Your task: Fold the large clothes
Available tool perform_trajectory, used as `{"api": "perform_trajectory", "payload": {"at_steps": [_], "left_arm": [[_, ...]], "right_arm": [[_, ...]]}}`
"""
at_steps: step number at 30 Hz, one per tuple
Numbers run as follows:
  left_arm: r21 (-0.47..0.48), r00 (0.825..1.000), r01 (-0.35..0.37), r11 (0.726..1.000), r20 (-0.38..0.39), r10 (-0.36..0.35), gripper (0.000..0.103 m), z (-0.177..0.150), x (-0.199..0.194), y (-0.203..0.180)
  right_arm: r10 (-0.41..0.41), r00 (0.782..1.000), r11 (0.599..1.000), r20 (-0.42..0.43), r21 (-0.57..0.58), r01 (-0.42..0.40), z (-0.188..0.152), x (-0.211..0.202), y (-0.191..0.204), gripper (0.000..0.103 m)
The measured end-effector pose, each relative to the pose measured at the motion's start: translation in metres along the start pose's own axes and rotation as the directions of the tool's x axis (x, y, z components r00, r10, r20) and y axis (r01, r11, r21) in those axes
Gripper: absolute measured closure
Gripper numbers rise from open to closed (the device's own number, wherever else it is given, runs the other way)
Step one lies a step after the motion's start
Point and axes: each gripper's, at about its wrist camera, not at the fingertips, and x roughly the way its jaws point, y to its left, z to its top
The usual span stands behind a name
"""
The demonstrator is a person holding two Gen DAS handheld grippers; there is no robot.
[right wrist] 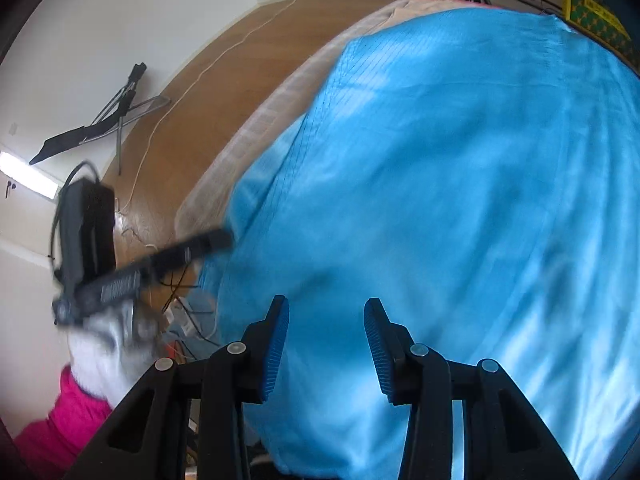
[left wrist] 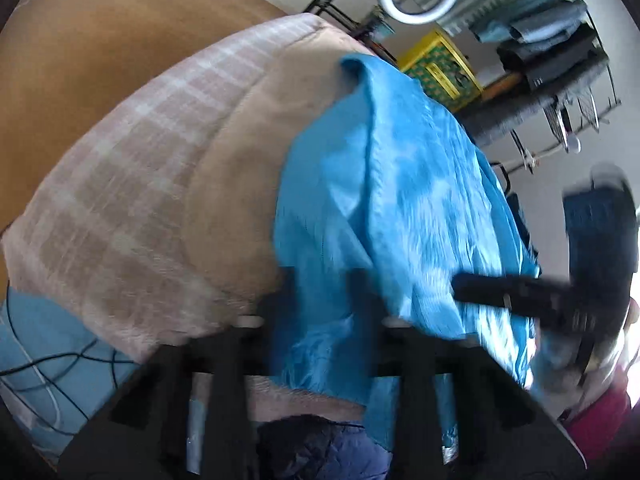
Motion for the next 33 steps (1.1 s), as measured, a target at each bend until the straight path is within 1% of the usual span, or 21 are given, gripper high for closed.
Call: {"api": "perform_trajectory", "payload": {"at_steps": [1, 3, 5, 6, 9, 11, 13, 16, 18, 21, 22, 23, 24, 25, 26, 28, 29, 30, 31, 32, 33], "left_arm": [[0.009, 1.000, 0.021, 1.000, 0.011, -0.021, 0.096, 0.000, -0.002, -0.002], [0.014, 0.997, 0.060, 0.998, 0.038, -0.060, 0.098, -0.001, -0.009, -0.007], [0.030, 0.993, 0.097, 0.995, 0.057, -0.099, 0.099, -0.001, -0.015, -0.013], [0.046, 0.992, 0.107, 0.993, 0.067, -0.110, 0.100, -0.001, -0.019, -0.017], [0.106, 0.990, 0.102, 0.989, 0.085, -0.111, 0.100, -0.004, -0.025, -0.029], [0.127, 0.989, 0.104, 0.986, 0.090, -0.116, 0.100, -0.003, -0.029, -0.033], [0.145, 0.988, 0.107, 0.984, 0.096, -0.122, 0.100, -0.002, -0.032, -0.036], [0.164, 0.987, 0.110, 0.980, 0.095, -0.126, 0.101, -0.002, -0.034, -0.040], [0.166, 0.987, 0.115, 0.979, 0.092, -0.132, 0.101, -0.001, -0.034, -0.040], [0.165, 0.986, 0.123, 0.979, 0.093, -0.139, 0.102, 0.001, -0.035, -0.038], [0.167, 0.985, 0.126, 0.978, 0.094, -0.142, 0.102, 0.001, -0.036, -0.038], [0.172, 0.985, 0.127, 0.977, 0.093, -0.144, 0.102, 0.001, -0.036, -0.040], [0.176, 0.985, 0.128, 0.976, 0.092, -0.146, 0.103, 0.002, -0.037, -0.040], [0.180, 0.985, 0.129, 0.975, 0.091, -0.147, 0.103, 0.001, -0.037, -0.042], [0.187, 0.985, 0.129, 0.974, 0.090, -0.148, 0.103, 0.001, -0.037, -0.044], [0.201, 0.985, 0.128, 0.971, 0.090, -0.148, 0.103, 0.001, -0.037, -0.049], [0.209, 0.985, 0.127, 0.970, 0.090, -0.149, 0.103, 0.002, -0.037, -0.052], [0.226, 0.985, 0.123, 0.966, 0.091, -0.147, 0.103, 0.001, -0.037, -0.057], [0.242, 0.985, 0.118, 0.963, 0.091, -0.144, 0.103, 0.000, -0.036, -0.061], [0.257, 0.986, 0.113, 0.960, 0.091, -0.140, 0.103, 0.000, -0.036, -0.065], [0.275, 0.986, 0.111, 0.955, 0.088, -0.140, 0.103, -0.002, -0.036, -0.070]], "right_arm": [[-0.006, 1.000, 1.000, 0.004, 0.006, 0.006, 0.008, 0.000, -0.001, 0.061], [-0.019, 0.999, 1.000, 0.030, 0.012, 0.018, 0.024, -0.004, 0.000, 0.060], [-0.037, 0.998, 0.999, 0.060, 0.006, 0.037, 0.043, -0.014, 0.001, 0.045], [-0.050, 0.996, 0.999, 0.075, -0.001, 0.050, 0.052, -0.018, 0.001, 0.044], [-0.088, 0.991, 0.996, 0.099, -0.009, 0.089, 0.081, -0.025, 0.003, 0.041], [-0.115, 0.988, 0.993, 0.105, -0.003, 0.116, 0.103, -0.026, 0.002, 0.036], [-0.162, 0.981, 0.986, 0.105, -0.006, 0.164, 0.127, -0.015, 0.005, 0.036], [-0.257, 0.962, 0.965, 0.098, -0.023, 0.260, 0.156, -0.002, 0.007, 0.035], [-0.303, 0.949, 0.951, 0.088, -0.033, 0.307, 0.177, 0.014, 0.013, 0.035], [-0.383, 0.922, 0.921, 0.063, -0.054, 0.386, 0.204, 0.039, 0.014, 0.035], [-0.416, 0.908, 0.906, 0.056, -0.063, 0.419, 0.210, 0.048, 0.013, 0.035], [-0.445, 0.894, 0.892, 0.045, -0.073, 0.447, 0.216, 0.057, 0.011, 0.037], [-0.459, 0.888, 0.884, 0.036, -0.079, 0.461, 0.219, 0.062, 0.009, 0.039], [-0.471, 0.882, 0.878, 0.017, -0.086, 0.470, 0.221, 0.070, 0.005, 0.047], [-0.479, 0.878, 0.874, 0.000, -0.088, 0.477, 0.221, 0.076, 0.002, 0.066], [-0.485, 0.874, 0.873, -0.017, -0.076, 0.482, 0.217, 0.082, -0.008, 0.084], [-0.465, 0.885, 0.884, -0.006, -0.053, 0.464, 0.214, 0.080, -0.014, 0.090], [-0.444, 0.896, 0.895, 0.004, -0.032, 0.444, 0.212, 0.078, -0.018, 0.092], [-0.391, 0.920, 0.921, 0.025, 0.017, 0.390, 0.211, 0.069, -0.028, 0.097], [-0.342, 0.938, 0.939, 0.049, 0.055, 0.339, 0.209, 0.061, -0.036, 0.099], [-0.248, 0.963, 0.963, 0.104, 0.137, 0.234, 0.203, 0.046, -0.052, 0.100]]}}
